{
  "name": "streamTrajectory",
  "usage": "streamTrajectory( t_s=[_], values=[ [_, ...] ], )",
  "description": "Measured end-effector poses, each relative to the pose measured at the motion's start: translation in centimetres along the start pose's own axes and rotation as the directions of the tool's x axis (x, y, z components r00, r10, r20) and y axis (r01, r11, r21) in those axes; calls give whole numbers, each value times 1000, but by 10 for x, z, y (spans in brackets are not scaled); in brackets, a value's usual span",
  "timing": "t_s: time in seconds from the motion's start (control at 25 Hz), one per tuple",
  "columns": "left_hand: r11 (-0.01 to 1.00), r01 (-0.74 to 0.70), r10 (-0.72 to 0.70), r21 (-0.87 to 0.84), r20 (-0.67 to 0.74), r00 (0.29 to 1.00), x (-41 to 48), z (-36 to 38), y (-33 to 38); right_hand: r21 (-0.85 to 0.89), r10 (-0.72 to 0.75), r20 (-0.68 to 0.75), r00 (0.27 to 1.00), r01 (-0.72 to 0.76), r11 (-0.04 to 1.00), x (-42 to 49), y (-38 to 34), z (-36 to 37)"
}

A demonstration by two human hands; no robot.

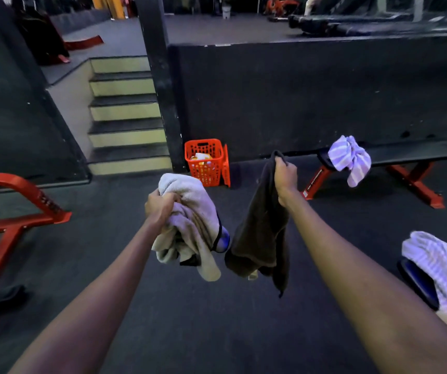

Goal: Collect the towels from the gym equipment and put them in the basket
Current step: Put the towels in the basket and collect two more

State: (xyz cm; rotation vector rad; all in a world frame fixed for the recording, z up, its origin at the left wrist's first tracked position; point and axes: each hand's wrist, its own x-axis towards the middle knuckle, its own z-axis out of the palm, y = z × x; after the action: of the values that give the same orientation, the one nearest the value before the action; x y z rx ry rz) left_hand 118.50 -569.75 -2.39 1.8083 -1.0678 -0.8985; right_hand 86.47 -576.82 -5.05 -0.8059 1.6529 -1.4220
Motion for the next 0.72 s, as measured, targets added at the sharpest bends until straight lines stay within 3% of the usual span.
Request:
streamTrajectory(
  t_s=[0.16, 0.32, 0.56, 0.72],
  values=[
    [1000, 15, -15, 6, -43, 999, 86, 43, 21, -41, -36, -4, 999, 35, 999, 47, -41, 47],
    [1000, 7, -7, 9, -32, 999, 202, 88, 45, -58, -57, -4, 998, 57, 997, 163, -39, 111],
    [999, 15, -15, 40, 9, 1000, 359, 138, 94, -144, 46, -9, 999, -47, 989, 298, -63, 196],
    [997, 46, -45, 60, -19, 999, 457, 176, 127, -163, 20, 21, 1000, -16, 987, 390, -79, 257]
  ],
)
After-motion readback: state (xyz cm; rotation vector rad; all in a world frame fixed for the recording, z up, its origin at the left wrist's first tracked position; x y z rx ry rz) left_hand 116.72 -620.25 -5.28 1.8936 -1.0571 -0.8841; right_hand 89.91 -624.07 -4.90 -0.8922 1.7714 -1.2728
